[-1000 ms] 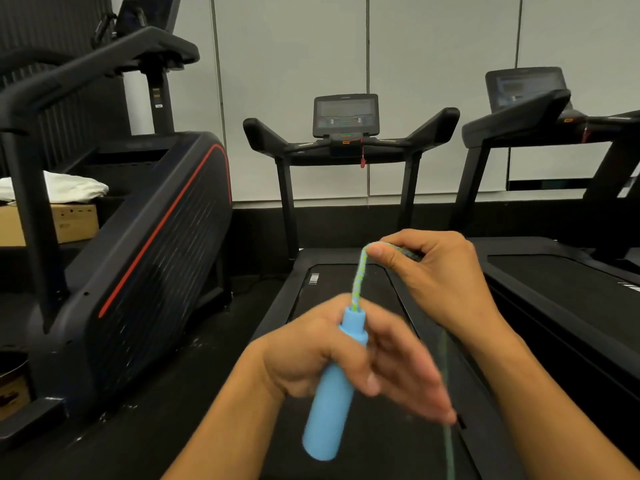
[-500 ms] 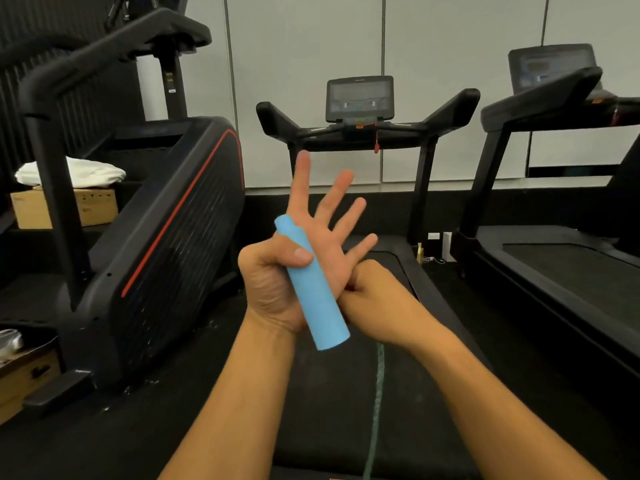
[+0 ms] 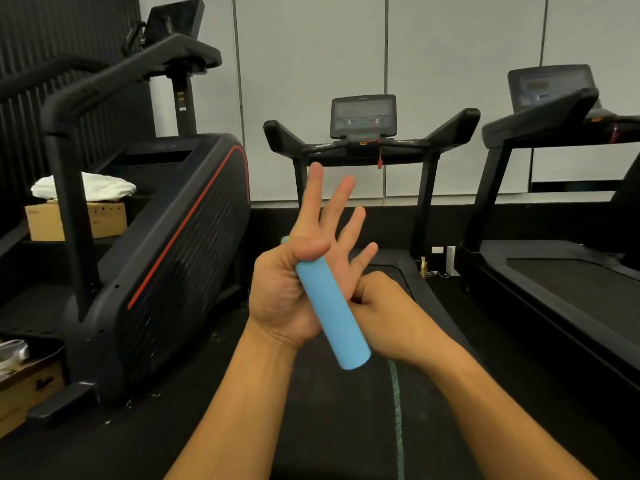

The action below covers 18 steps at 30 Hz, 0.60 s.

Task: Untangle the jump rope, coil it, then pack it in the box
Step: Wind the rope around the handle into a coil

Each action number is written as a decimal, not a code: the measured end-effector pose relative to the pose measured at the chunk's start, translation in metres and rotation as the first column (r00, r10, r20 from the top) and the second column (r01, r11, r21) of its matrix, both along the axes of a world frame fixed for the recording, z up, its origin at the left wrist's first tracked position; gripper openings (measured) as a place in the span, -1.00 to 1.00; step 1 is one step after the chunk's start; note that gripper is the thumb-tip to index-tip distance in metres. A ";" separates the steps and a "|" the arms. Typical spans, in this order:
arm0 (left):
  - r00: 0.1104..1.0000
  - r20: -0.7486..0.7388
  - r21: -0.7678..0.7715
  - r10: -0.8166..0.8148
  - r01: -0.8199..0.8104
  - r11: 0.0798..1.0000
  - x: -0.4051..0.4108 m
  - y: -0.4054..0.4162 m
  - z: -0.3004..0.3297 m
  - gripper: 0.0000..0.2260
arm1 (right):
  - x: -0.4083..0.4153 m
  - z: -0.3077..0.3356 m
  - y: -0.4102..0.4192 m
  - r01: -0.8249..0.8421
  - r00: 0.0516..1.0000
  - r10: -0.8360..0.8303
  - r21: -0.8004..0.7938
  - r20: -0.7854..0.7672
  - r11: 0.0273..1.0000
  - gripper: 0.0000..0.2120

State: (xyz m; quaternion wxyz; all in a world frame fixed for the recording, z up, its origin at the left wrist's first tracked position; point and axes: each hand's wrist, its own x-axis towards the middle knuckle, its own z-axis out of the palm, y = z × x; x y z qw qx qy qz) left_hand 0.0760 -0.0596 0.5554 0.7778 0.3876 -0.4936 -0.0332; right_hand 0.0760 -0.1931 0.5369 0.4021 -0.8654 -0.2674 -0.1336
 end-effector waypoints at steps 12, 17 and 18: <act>0.947 0.020 0.206 0.321 -0.318 0.925 0.003 0.016 -0.003 -0.03 | -0.031 0.030 -0.037 -0.108 0.993 0.116 -0.370 -0.001 0.923 -0.83; 0.977 0.032 0.334 0.211 -0.209 0.919 0.001 0.004 -0.009 -0.05 | -0.042 0.040 -0.045 -0.103 0.991 0.125 -0.375 0.036 0.921 -0.83; 0.985 0.040 0.369 0.165 -0.168 0.914 0.000 0.000 -0.010 -0.05 | -0.044 0.041 -0.047 -0.109 0.991 0.130 -0.359 0.037 0.927 -0.83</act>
